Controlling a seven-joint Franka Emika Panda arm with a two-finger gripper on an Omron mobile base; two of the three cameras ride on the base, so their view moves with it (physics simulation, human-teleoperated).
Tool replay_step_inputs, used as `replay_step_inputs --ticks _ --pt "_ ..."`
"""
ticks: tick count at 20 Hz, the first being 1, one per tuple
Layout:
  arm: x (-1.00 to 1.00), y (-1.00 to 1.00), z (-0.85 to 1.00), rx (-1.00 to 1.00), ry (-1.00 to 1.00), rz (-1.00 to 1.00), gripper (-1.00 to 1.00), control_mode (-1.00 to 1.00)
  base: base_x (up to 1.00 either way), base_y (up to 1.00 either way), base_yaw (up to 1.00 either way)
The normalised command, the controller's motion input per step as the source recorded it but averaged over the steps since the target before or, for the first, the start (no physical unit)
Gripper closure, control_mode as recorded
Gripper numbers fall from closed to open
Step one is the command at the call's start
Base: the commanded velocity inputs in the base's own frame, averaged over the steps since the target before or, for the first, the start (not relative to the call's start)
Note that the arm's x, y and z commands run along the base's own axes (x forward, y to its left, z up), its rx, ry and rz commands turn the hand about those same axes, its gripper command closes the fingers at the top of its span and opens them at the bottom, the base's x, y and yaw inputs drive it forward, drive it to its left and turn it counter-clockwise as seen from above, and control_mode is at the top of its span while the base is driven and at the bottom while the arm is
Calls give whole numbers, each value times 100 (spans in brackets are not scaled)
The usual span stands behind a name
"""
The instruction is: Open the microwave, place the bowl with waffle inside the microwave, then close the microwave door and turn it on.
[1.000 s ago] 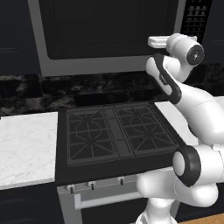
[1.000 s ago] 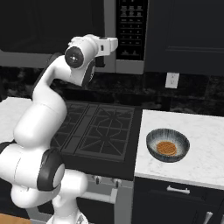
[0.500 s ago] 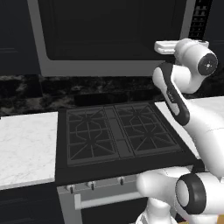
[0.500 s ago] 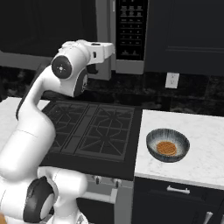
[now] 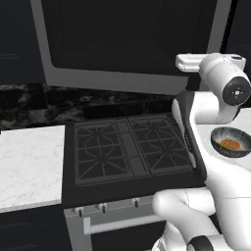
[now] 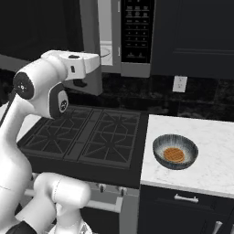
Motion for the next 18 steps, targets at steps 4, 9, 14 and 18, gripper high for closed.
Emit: replay_step_inputs --ticks 4,9,14,18 --pt "-83 23 -1 -1 0 -10 100 -100 0 0 0" --pt "-71 26 -2 -1 0 -9 100 -100 0 0 0" --pt "-52 40 -2 -3 0 -4 100 -100 0 0 0" --pt "-19 18 0 -1 0 -1 100 -100 0 0 0"
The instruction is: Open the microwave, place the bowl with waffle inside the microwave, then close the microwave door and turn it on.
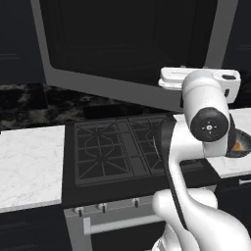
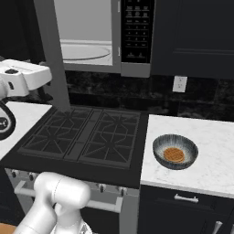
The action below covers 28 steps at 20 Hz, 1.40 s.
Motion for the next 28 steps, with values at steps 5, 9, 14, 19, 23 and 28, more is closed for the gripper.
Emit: replay_step_inputs --ticks 5,9,14,19,23,28 --pt "0 5 -1 -1 0 0 100 -100 0 0 0" --pt "-13 33 -7 -1 0 0 100 -100 0 0 0" --pt "-13 25 0 0 0 -1 100 -100 0 0 0" --pt "0 0 0 0 0 0 100 -100 0 0 0" --pt "1 -6 0 0 0 0 -100 -100 0 0 0" --pt "0 0 0 0 0 0 -100 -100 0 0 0"
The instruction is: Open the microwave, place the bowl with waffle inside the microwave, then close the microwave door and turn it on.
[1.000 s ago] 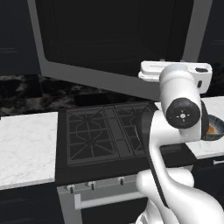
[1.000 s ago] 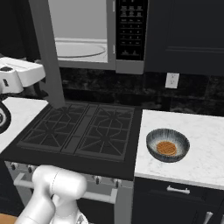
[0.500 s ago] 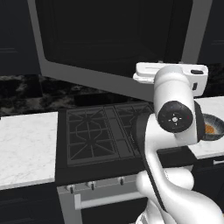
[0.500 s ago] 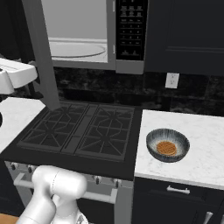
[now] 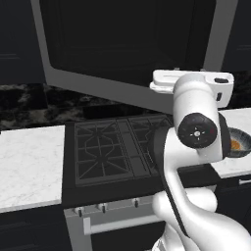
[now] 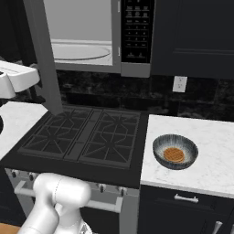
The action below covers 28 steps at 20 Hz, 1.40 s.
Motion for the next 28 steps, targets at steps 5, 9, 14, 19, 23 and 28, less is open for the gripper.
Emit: replay_step_inputs --ticks 5,9,14,19,23,28 --pt "-5 0 0 0 0 0 -100 -100 0 0 0" --pt "-86 14 -1 0 -2 0 -100 -100 0 0 0" --pt "-52 0 0 -1 0 6 -100 -100 0 0 0" --pt "-1 -74 0 7 0 25 -100 -100 0 0 0" --pt "-10 -99 0 11 0 44 -100 -100 0 0 0" --pt "3 -76 9 13 0 38 -100 -100 0 0 0"
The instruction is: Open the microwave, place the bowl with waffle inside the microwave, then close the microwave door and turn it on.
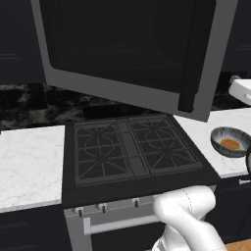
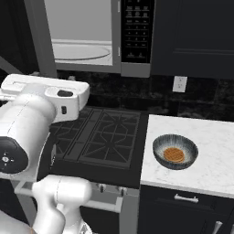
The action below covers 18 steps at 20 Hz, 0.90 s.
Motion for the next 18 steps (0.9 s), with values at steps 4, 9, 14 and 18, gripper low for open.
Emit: replay_step_inputs --ticks 4,9,14,18 --pt "11 -47 0 6 0 37 -100 -100 0 0 0" --pt "11 -25 0 0 0 32 -100 -100 0 0 0" --pt "32 15 -6 0 0 13 -100 -100 0 0 0" --pt "36 30 -10 0 0 6 -100 -100 0 0 0"
